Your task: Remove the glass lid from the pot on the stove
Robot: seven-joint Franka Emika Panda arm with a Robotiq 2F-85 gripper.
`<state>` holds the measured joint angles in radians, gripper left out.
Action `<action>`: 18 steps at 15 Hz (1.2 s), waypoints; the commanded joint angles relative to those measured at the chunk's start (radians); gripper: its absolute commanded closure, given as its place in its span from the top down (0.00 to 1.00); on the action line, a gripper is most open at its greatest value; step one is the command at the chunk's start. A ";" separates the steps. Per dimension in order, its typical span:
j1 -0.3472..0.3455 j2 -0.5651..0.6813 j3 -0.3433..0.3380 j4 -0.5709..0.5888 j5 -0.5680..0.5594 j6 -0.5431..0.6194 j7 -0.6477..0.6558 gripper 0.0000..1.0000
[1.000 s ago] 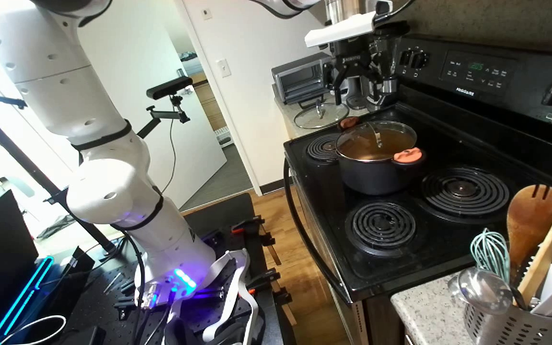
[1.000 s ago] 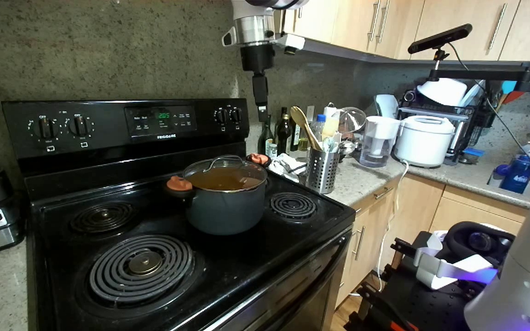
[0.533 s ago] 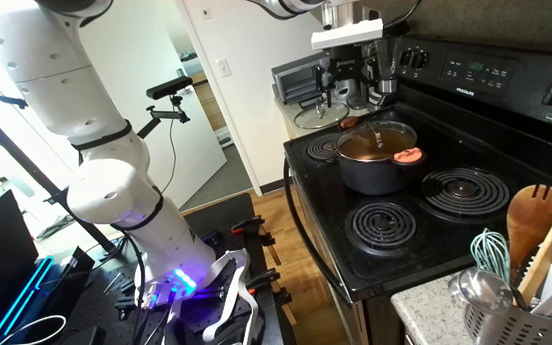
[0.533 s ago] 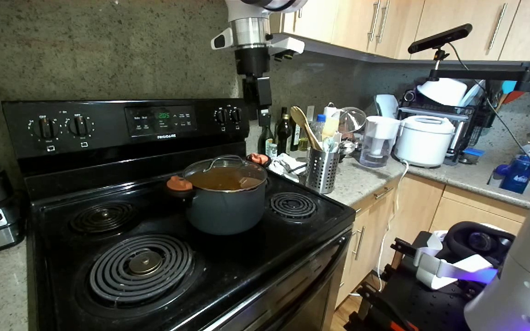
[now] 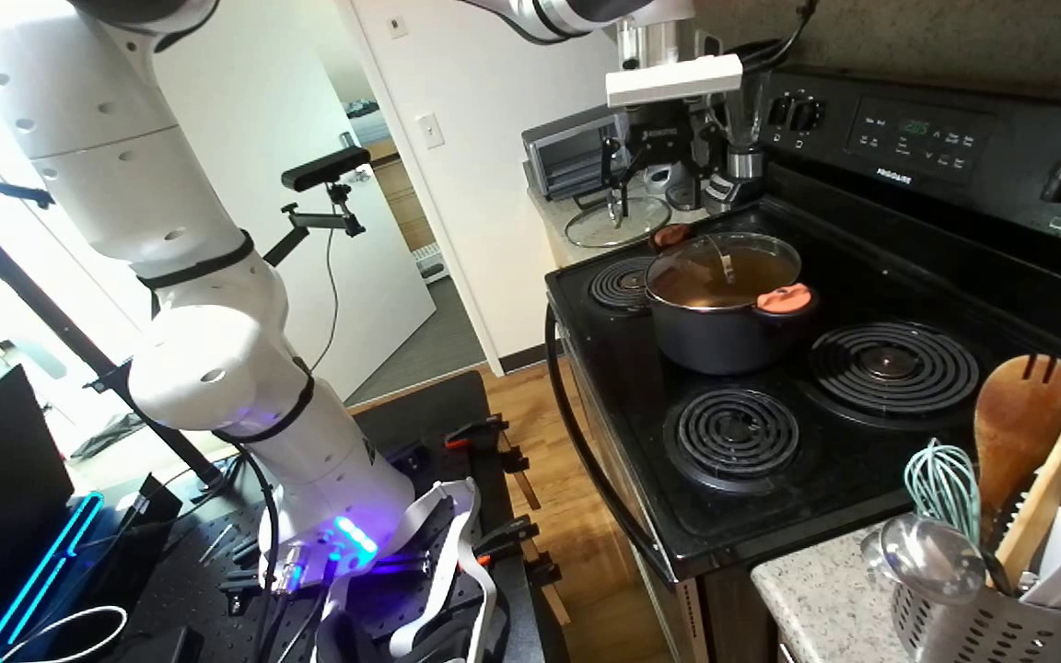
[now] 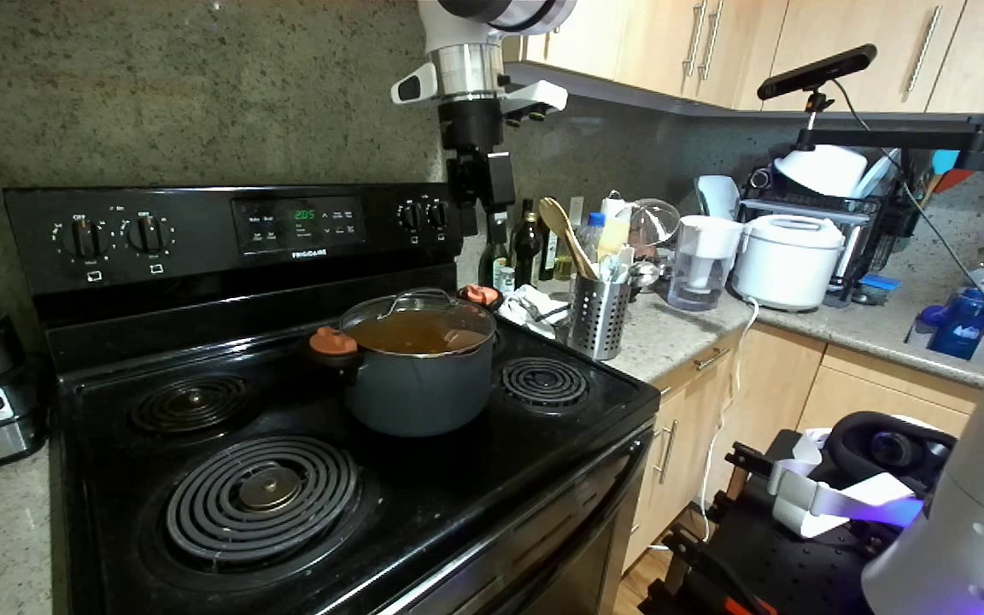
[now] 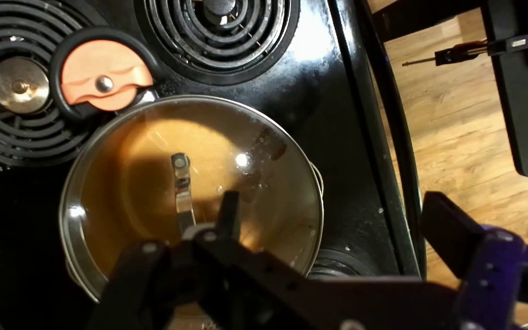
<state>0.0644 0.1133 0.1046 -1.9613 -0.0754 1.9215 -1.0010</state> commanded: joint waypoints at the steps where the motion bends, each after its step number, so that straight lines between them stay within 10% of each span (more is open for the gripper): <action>1: 0.001 0.000 0.000 0.002 0.000 -0.002 0.000 1.00; 18: -0.006 0.271 0.013 0.226 -0.073 0.114 -0.143 1.00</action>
<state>0.0646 0.3432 0.1105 -1.7689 -0.1191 2.0093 -1.1035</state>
